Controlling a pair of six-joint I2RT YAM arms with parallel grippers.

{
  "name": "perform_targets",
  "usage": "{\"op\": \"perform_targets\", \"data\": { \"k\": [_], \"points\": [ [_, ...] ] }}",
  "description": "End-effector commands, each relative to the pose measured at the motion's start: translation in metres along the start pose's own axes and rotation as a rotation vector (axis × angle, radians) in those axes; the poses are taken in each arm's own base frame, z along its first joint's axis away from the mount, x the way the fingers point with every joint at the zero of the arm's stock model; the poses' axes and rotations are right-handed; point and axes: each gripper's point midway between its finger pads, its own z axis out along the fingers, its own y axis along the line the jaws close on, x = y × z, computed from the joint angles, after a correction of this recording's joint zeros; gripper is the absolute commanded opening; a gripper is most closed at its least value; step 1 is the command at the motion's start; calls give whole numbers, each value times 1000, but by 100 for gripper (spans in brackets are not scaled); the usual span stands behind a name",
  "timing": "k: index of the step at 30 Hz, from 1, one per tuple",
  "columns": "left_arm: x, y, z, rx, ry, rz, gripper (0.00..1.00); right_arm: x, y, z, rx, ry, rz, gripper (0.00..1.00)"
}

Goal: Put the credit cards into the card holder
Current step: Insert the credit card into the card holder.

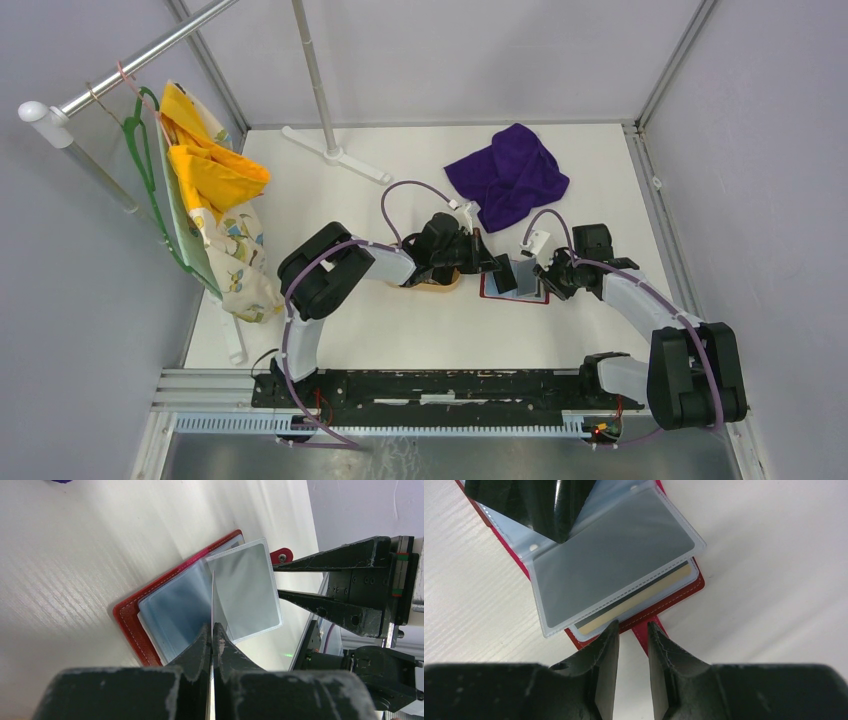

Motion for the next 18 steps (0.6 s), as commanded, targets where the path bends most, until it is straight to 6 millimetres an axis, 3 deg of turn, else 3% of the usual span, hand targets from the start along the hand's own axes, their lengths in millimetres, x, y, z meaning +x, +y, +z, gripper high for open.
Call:
{"op": "perform_targets", "data": {
  "k": [1,7,18],
  "points": [
    [-9,-11,-4,33,-24,-5,2,-5,-2,1,10,-17,0,33],
    [-11,-20,-6,72,-31,-13,2,-7,-3,0,13,-19,2,33],
    [-22,-43,-21,190,-75,-47,2,-40,-16,-31,60,-188,-7,36]
  ]
}}
